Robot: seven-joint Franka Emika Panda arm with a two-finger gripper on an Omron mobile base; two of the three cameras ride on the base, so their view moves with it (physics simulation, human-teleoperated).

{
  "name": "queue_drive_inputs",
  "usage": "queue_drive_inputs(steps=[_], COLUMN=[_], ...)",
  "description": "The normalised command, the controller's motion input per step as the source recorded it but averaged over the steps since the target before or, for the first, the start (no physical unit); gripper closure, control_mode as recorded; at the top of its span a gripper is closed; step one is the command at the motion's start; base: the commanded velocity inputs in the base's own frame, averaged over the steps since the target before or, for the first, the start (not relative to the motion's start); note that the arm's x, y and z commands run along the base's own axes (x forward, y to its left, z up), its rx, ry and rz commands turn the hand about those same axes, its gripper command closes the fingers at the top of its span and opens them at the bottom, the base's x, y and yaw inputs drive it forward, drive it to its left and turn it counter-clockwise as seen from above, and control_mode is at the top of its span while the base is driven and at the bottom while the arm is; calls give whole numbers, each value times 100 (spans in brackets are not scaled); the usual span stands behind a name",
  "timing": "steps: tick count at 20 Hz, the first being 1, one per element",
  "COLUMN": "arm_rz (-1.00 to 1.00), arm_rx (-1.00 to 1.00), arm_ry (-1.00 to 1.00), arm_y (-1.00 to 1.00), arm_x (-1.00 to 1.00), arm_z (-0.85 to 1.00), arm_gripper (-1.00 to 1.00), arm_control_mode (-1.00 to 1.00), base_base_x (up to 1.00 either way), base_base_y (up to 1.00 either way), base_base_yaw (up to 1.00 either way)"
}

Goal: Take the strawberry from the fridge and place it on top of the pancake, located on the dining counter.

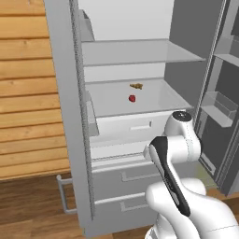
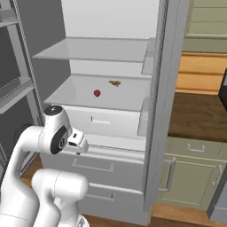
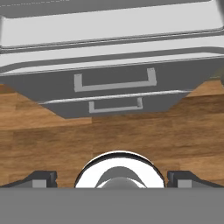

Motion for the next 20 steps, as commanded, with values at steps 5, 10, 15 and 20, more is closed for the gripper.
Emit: queue_drive_inputs(steps=[5,10,15,20], arm_rz=[0,0,0,0], arm_rx=[0,0,0,0], arm_ry=[0,0,0,0], arm_y=[0,0,0,0], arm_x=[0,0,0,0], arm_z=[0,0,0,0], arm_gripper=[-100,-100,-100,-100], arm_control_mode=[100,100,100,100], base_base_x=[32,40,38,38], base_base_y=[23,-7,-27,-27], base_base_yaw=[0,0,0,0])
